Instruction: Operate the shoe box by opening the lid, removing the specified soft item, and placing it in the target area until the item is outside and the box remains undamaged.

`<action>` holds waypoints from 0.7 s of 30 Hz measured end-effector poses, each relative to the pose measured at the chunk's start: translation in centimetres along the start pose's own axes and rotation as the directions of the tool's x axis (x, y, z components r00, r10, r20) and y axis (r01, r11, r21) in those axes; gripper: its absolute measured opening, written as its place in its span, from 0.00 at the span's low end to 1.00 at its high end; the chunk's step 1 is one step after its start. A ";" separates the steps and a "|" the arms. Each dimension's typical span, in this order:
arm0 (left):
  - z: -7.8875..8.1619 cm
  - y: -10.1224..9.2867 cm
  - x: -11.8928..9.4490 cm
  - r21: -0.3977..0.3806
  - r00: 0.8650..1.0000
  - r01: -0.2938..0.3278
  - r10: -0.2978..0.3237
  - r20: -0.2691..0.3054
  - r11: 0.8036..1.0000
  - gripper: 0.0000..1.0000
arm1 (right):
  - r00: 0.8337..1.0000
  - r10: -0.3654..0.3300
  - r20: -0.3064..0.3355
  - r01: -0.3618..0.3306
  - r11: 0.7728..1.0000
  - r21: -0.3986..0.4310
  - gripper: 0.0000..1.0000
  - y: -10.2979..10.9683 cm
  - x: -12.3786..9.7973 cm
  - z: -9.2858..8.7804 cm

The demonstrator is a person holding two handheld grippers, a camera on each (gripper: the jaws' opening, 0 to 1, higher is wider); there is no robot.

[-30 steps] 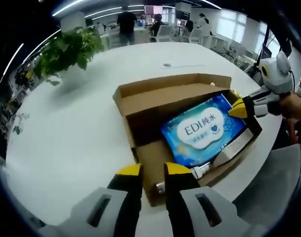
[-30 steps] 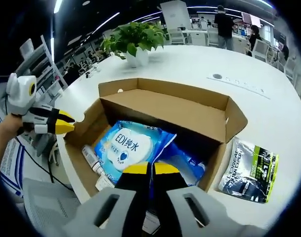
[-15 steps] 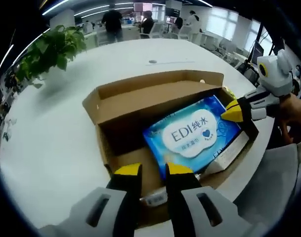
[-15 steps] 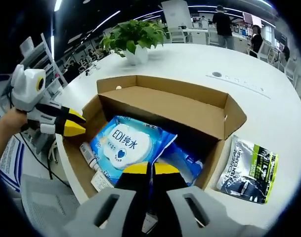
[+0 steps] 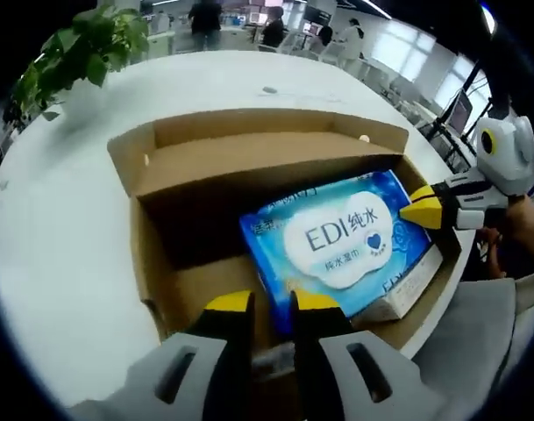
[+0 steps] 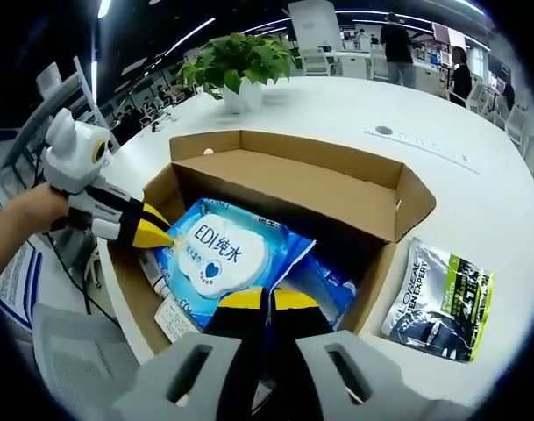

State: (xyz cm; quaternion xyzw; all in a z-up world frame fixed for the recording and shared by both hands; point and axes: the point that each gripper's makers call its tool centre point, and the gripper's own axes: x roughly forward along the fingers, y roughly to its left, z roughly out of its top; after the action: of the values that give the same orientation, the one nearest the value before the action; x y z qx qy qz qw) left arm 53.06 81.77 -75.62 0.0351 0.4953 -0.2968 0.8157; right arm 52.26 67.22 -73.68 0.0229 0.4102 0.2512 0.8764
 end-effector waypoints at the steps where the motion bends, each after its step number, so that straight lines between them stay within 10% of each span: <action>1: -0.1 -0.2 0.2 -0.006 1.000 0.011 -0.011 -0.002 1.000 0.14 | 1.000 0.003 0.001 -0.003 1.000 0.003 0.00 0.0 0.0 0.0; 21: 0.0 -0.9 0.8 -0.049 0.999 0.040 -0.039 0.021 0.998 0.00 | 1.000 0.012 0.007 -0.013 0.998 0.058 0.00 0.0 0.0 -0.1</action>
State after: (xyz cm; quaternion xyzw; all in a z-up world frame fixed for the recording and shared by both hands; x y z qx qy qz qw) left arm 52.85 80.71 -76.12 0.0022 0.4947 -0.3009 0.8153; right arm 52.15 67.21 -73.72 0.0515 0.4143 0.2447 0.8751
